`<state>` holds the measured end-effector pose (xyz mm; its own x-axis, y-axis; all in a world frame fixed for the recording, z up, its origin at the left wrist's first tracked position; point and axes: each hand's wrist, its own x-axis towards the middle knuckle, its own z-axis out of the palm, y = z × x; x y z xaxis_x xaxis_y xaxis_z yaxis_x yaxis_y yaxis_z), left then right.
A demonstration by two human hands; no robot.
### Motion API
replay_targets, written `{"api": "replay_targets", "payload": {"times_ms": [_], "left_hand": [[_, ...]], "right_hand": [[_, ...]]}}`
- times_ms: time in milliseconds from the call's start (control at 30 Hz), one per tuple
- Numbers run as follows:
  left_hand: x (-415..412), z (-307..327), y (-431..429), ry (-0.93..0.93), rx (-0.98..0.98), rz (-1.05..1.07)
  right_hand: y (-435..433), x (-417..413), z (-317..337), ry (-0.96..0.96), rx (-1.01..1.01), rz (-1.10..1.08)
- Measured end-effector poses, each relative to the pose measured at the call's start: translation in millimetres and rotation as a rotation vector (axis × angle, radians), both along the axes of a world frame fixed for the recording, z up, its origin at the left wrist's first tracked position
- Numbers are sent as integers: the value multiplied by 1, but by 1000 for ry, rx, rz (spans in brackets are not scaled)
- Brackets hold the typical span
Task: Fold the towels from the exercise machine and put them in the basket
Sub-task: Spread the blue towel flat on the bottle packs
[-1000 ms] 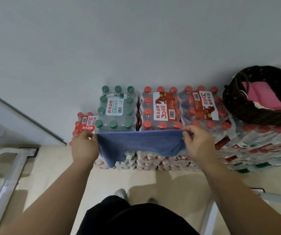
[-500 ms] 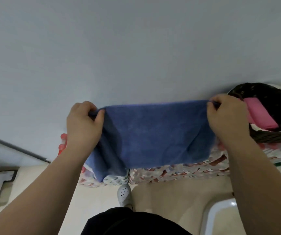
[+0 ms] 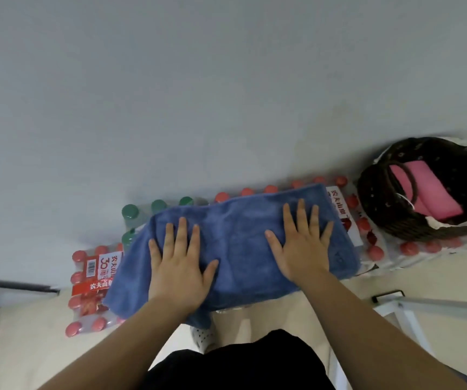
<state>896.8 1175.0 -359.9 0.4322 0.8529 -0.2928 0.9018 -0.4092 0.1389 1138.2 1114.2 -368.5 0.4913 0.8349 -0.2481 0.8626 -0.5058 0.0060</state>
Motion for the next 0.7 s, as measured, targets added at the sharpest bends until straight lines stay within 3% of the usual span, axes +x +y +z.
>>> {"api": "replay_targets", "payload": {"times_ms": [500,700], "left_hand": [[22,-6,69,28,87,-98],[14,1,40,-33,198,69]], "right_hand": [[34,66,0,16,21,-18],[48,90,8,46,8,-130]]}}
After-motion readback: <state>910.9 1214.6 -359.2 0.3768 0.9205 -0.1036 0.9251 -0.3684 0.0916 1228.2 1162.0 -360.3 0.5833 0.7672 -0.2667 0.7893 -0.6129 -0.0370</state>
